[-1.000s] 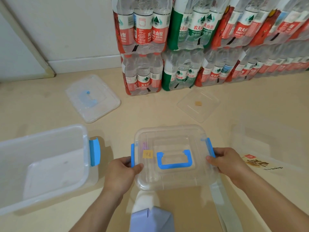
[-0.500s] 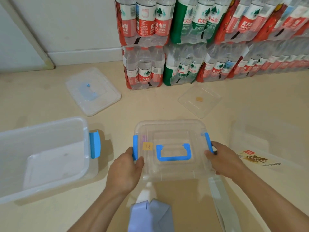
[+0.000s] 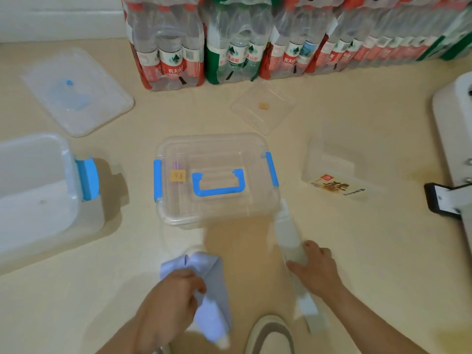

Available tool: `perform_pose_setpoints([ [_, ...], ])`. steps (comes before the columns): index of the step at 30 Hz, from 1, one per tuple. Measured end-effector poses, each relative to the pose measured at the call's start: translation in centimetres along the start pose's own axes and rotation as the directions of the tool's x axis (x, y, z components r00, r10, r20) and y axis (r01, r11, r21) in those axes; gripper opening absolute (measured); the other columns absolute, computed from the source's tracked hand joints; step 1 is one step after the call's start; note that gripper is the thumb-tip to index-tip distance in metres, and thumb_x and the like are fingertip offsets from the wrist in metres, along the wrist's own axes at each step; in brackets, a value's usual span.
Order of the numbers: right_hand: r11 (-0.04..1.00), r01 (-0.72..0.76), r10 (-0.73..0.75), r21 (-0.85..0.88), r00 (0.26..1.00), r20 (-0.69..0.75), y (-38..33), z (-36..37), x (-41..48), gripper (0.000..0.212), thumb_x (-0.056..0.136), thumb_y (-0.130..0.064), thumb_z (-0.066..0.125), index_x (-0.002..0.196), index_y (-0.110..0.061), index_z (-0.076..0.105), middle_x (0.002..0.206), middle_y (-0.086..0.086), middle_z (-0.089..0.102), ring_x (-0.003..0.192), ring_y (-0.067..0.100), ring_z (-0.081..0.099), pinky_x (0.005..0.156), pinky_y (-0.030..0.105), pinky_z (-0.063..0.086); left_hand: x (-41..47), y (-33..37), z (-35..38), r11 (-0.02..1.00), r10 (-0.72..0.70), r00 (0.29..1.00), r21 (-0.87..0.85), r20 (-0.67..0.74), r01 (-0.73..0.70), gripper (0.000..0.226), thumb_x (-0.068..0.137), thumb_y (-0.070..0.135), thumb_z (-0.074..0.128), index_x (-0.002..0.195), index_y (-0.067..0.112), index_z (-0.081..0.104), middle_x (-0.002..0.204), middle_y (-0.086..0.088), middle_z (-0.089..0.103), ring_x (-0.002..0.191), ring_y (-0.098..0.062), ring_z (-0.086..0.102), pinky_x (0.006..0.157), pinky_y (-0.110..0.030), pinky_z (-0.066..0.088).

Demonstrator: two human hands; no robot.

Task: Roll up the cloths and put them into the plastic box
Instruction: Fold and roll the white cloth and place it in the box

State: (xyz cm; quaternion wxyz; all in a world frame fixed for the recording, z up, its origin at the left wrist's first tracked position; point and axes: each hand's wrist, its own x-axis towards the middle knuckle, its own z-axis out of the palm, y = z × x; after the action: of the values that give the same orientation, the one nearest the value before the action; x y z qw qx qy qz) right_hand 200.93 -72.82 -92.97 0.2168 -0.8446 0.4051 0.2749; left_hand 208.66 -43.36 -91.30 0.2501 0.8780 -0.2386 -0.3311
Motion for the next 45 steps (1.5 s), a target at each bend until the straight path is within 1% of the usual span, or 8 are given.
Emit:
perform_pose_setpoints([
  [3, 0.999, 0.049, -0.048, 0.022, 0.998, -0.034, -0.9, 1.2, -0.5, 0.073, 0.077, -0.030, 0.073, 0.136, -0.013, 0.034, 0.123, 0.014, 0.050, 0.112, 0.033, 0.053, 0.090, 0.034, 0.043, -0.3, -0.4, 1.9, 0.997, -0.065, 0.996, 0.040, 0.067, 0.062, 0.030, 0.090, 0.016, 0.048, 0.113, 0.027, 0.063, 0.119, 0.011, 0.052, 0.108, -0.011, 0.052, 0.085, -0.015, 0.039],
  [9, 0.862, -0.086, -0.009, 0.499, 0.983, 0.184, -1.8, -1.0, -0.6, 0.046, 0.071, -0.007, 0.076, 0.115, -0.012, 0.060, 0.103, 0.005, 0.067, 0.088, 0.021, 0.065, 0.071, 0.031, 0.051, -0.5, 0.7, 0.4, 0.989, -0.097, 0.974, 0.126, 0.207, 0.072, 0.013, 0.064, 0.026, 0.050, 0.076, 0.027, 0.044, 0.078, 0.004, 0.038, 0.070, -0.014, 0.036, 0.055, -0.021, 0.028],
  [14, 0.613, -0.102, -0.344, 0.784, 0.858, 0.381, -2.7, -9.0, -6.4, 0.028, 0.086, -0.016, 0.067, 0.114, -0.020, 0.067, 0.098, -0.001, 0.069, 0.080, 0.013, 0.058, 0.060, 0.022, 0.040, -0.1, 6.8, -4.3, 0.892, -0.187, 0.942, -0.353, 0.280, 0.282, 0.024, 0.089, 0.018, 0.051, 0.076, 0.026, 0.068, 0.082, 0.001, 0.068, 0.077, -0.014, 0.062, 0.069, -0.023, 0.045],
  [19, 0.566, 0.145, -0.657, 0.811, 0.674, 0.338, -5.1, -17.5, -16.1, 0.030, 0.090, -0.021, 0.061, 0.119, -0.019, 0.064, 0.095, 0.001, 0.066, 0.074, 0.012, 0.057, 0.057, 0.020, 0.043, -3.3, 17.8, -13.7, 0.744, 0.156, 0.858, -0.630, 0.490, 0.224, 0.051, 0.093, 0.058, 0.038, 0.112, 0.019, 0.065, 0.104, -0.005, 0.073, 0.100, -0.021, 0.067, 0.081, -0.032, 0.051],
  [25, 0.550, 0.557, -0.784, 0.622, 0.601, 0.156, -7.4, -26.8, -29.1, 0.023, 0.088, -0.009, 0.062, 0.104, -0.025, 0.065, 0.084, -0.008, 0.067, 0.068, 0.007, 0.056, 0.055, 0.019, 0.043, -12.2, 27.5, -21.4, 0.692, 0.263, 0.962, -0.679, -0.078, -0.244, 0.029, 0.092, 0.033, 0.056, 0.108, 0.012, 0.068, 0.104, -0.003, 0.074, 0.098, -0.020, 0.069, 0.090, -0.036, 0.054],
  [32, 0.500, 0.735, -0.769, 0.459, 0.620, -0.156, -6.2, -32.1, -41.0, 0.026, 0.092, -0.046, 0.052, 0.113, -0.035, 0.065, 0.110, -0.009, 0.071, 0.102, 0.009, 0.065, 0.085, 0.029, 0.050, -22.6, 33.6, -25.1, 0.635, 0.422, 0.796, -0.485, -0.434, -0.601, 0.017, 0.092, 0.021, 0.059, 0.106, 0.017, 0.069, 0.100, 0.000, 0.075, 0.096, -0.019, 0.070, 0.089, -0.040, 0.054],
  [37, 0.146, 0.654, -0.624, 0.743, 0.643, -0.443, -7.5, -30.5, -42.7, 0.028, 0.096, -0.031, 0.052, 0.101, -0.010, 0.069, 0.097, 0.013, 0.075, 0.084, 0.023, 0.071, 0.075, 0.037, 0.057, -24.6, 36.6, -22.5, 0.660, 0.482, 0.787, -0.430, -0.386, -0.615, 0.021, 0.098, 0.027, 0.047, 0.105, 0.027, 0.066, 0.097, 0.006, 0.075, 0.091, -0.009, 0.070, 0.082, -0.031, 0.055],
  [45, 0.129, 0.640, -0.582, 0.758, 0.667, -0.465, -7.9, -29.3, -36.6, 0.031, 0.097, -0.029, 0.051, 0.099, -0.004, 0.069, 0.089, 0.015, 0.075, 0.081, 0.027, 0.070, 0.075, 0.037, 0.053, -20.1, 34.1, -23.0, 0.883, 0.246, 0.674, -0.126, -0.696, -0.452, 0.035, 0.085, 0.050, 0.054, 0.075, 0.020, 0.069, 0.067, 0.002, 0.069, 0.066, -0.017, 0.063, 0.071, -0.041, 0.053],
])
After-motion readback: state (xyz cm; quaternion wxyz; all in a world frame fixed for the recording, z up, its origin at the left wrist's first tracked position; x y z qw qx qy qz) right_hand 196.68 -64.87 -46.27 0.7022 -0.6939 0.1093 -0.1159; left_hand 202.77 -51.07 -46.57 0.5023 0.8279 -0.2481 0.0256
